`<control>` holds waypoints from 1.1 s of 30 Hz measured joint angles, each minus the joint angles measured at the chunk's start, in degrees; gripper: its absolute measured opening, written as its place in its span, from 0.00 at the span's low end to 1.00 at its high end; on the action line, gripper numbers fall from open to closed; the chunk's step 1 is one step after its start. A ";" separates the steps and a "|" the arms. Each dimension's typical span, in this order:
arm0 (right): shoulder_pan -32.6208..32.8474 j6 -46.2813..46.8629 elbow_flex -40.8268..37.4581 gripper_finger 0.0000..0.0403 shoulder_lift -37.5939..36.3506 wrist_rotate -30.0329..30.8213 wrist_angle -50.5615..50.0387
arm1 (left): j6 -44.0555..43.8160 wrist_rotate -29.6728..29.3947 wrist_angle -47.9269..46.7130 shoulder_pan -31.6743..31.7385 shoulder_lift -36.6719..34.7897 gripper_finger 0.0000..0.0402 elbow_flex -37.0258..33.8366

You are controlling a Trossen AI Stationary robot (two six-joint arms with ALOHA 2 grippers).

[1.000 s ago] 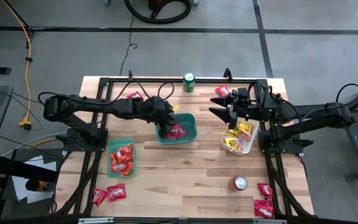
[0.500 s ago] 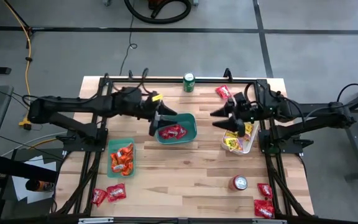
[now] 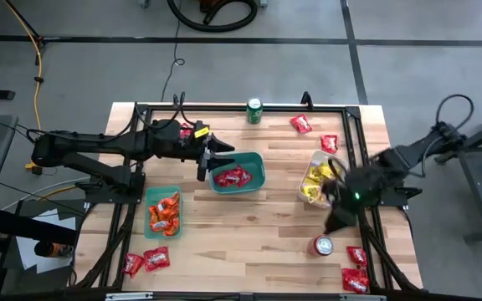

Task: Sort candy
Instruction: Put the red candy into the green bin

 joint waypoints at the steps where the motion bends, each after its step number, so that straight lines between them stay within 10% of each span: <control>1: 3.02 2.25 -0.02 0.70 0.48 0.93 -0.79 | 0.08 -0.01 -0.27 0.03 0.00 0.49 0.00; 12: 24.87 14.18 -0.11 0.70 12.77 4.77 -11.83 | 0.17 -0.91 -5.65 0.00 0.00 0.49 -0.02; 33: 33.30 7.51 -2.33 0.70 29.44 1.54 -17.90 | -0.34 -1.86 -5.53 0.00 0.02 0.49 -0.02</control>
